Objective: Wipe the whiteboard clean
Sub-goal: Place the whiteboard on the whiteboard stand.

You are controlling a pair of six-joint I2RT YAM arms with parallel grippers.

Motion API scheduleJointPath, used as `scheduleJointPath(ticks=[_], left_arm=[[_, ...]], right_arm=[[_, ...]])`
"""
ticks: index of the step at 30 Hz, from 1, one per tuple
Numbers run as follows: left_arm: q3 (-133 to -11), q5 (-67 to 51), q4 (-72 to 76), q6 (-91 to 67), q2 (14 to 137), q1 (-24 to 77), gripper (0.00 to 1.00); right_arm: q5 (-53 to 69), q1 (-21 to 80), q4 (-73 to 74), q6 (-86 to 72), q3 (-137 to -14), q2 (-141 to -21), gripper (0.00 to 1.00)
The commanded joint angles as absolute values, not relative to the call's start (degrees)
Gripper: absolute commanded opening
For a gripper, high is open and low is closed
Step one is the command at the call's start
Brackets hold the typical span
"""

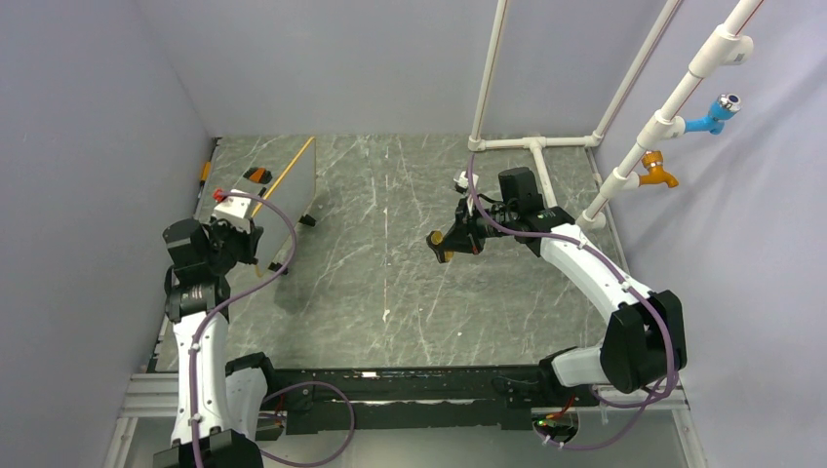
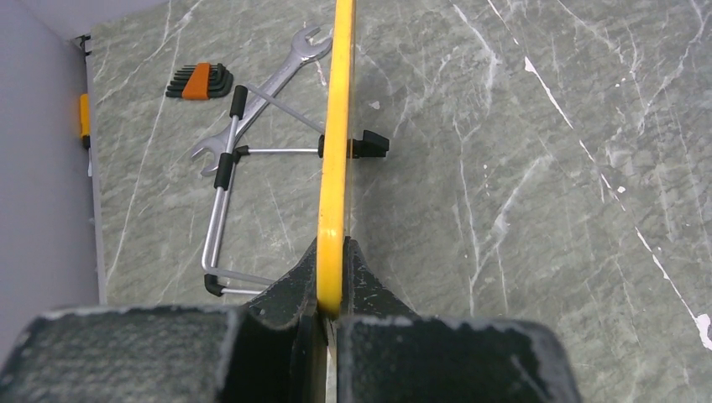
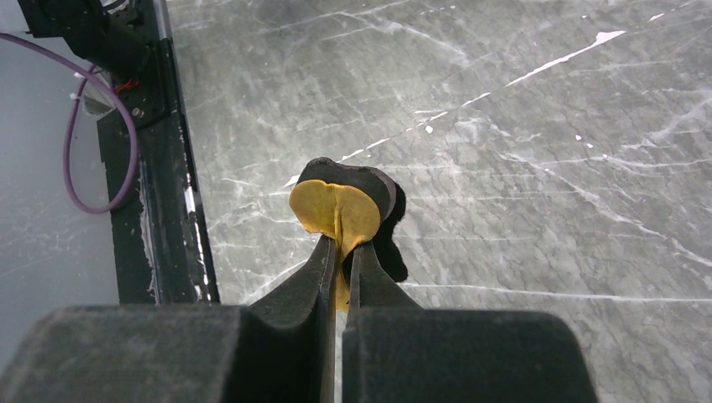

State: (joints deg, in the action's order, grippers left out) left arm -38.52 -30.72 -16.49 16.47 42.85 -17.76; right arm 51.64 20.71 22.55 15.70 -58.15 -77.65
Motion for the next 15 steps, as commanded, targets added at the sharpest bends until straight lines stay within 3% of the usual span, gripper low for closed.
scheduleJointPath(ticks=[1, 15], left_arm=[[-38.9, -32.4, -7.9, 17.8, 41.3, -18.3, 0.0], [-35.7, -26.8, -5.2, 18.9, 44.0, -18.6, 0.0]], right_arm=[[54.3, 20.6, 21.4, 17.4, -58.1, -77.0, 0.0], [54.5, 20.7, 21.3, 17.5, -58.0, -76.2, 0.0]])
